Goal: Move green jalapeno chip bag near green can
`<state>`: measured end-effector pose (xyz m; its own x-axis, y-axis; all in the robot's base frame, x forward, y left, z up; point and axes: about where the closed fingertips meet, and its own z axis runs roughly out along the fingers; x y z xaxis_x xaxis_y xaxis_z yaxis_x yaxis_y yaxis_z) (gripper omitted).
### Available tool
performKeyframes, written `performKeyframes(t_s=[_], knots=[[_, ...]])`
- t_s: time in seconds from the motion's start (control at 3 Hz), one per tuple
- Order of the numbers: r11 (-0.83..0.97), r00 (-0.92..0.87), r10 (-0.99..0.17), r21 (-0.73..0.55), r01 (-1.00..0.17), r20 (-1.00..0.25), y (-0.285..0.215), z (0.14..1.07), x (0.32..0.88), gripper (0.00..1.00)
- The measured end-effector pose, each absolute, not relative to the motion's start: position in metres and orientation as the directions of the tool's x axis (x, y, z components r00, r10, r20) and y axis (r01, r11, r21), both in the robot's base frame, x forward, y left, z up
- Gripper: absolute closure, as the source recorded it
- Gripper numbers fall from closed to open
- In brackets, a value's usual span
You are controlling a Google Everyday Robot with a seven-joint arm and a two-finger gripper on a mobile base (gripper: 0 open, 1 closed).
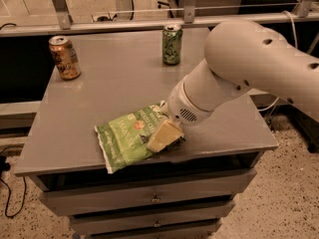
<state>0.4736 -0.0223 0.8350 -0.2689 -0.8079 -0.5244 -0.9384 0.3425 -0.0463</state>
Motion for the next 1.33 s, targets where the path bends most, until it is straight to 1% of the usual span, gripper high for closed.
performKeyframes(t_s=[0.33,0.67,1.0,1.33], knots=[[0.377,-0.289,-0.793,-0.060,-0.924,-0.536,-0.031,0.842,0.478,0.64],[0.421,-0.299,-0.779,-0.106,-0.901,-0.552,-0.056,0.866,0.484,0.88],[0.454,-0.307,-0.781,-0.157,-0.877,-0.544,-0.089,0.898,0.493,1.00],[0.457,-0.303,-0.780,-0.167,-0.874,-0.547,-0.091,0.906,0.494,1.00]])
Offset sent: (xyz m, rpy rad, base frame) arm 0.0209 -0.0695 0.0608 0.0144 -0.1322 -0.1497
